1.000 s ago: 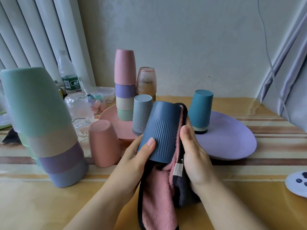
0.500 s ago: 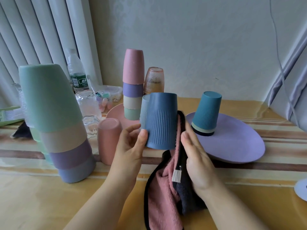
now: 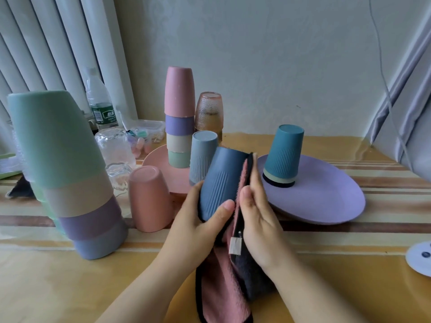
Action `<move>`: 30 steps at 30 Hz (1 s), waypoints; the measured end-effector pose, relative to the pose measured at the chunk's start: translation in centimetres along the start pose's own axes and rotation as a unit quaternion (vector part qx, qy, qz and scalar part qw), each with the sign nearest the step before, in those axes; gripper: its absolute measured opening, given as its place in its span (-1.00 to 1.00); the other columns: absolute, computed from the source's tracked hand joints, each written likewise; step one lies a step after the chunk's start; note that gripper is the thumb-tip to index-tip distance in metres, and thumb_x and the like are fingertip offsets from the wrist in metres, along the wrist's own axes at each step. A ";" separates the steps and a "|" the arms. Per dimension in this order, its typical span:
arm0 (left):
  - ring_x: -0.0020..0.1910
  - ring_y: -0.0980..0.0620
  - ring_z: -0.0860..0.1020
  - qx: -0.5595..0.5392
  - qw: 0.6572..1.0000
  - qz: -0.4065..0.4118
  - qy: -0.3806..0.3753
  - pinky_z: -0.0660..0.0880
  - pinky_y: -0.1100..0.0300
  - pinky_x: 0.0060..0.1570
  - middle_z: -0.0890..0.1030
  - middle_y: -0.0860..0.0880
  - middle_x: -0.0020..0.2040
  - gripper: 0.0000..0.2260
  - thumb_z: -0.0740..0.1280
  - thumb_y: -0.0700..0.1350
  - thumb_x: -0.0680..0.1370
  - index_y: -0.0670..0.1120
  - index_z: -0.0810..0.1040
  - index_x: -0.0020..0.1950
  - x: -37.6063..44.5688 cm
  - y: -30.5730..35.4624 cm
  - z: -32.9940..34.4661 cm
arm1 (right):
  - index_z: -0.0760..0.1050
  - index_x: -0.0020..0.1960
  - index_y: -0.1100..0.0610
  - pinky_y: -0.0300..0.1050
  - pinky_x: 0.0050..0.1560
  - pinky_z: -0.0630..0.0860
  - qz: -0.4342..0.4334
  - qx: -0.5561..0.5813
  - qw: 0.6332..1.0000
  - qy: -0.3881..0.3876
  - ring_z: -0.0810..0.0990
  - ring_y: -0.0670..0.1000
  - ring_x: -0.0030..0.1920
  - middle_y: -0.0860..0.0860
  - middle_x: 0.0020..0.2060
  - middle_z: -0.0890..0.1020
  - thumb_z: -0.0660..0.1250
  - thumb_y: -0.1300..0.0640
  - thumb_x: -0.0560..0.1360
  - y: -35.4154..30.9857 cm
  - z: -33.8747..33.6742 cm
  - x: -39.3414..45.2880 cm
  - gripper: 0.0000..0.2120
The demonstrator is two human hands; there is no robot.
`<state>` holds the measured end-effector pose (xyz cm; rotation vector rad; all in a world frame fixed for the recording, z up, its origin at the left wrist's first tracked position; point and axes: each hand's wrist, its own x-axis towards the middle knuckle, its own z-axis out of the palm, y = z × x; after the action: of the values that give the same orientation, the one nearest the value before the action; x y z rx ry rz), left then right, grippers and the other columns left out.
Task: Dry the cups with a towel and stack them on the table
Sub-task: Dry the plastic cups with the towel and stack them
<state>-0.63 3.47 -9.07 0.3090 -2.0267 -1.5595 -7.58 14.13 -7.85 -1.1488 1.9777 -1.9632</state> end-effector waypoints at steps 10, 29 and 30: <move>0.13 0.05 0.62 -0.221 0.968 -0.081 -0.089 0.55 0.24 0.08 0.67 -0.01 0.14 -0.63 0.37 0.10 0.42 0.06 0.56 0.21 -0.3 0.8 -0.2 | 0.26 0.32 -0.26 -0.38 0.40 0.19 0.021 0.111 0.993 0.026 0.25 -0.40 0.36 -0.39 0.34 0.34 0.03 -0.16 0.58 -0.6 -1.3 0.2 -0.68; -0.04 0.19 0.64 -0.078 0.991 -0.024 0.110 0.62 0.09 -0.04 0.68 0.16 -0.07 -0.53 0.30 0.36 0.40 0.12 0.51 0.17 0.5 0.3 -0.9 | 0.20 0.17 -0.35 -0.72 0.04 0.14 0.058 0.045 0.997 -0.006 0.20 -0.68 0.10 -0.58 0.11 0.27 0.08 0.06 0.59 -0.1 0.2 -0.6 -0.70; -0.02 0.22 0.63 -0.061 0.993 -0.025 0.102 0.60 0.13 -0.01 0.66 0.20 -0.04 -0.52 0.36 0.38 0.36 0.17 0.50 0.17 0.6 0.2 -0.9 | 0.18 0.21 -0.33 -0.72 0.04 0.13 0.046 0.028 0.998 -0.018 0.18 -0.68 0.13 -0.56 0.15 0.25 0.06 0.08 0.60 -0.1 0.4 -0.7 -0.68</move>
<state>-0.55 2.48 -8.54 0.4552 -1.7722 -1.6054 -6.78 14.22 -8.15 -1.0528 1.9103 -1.9265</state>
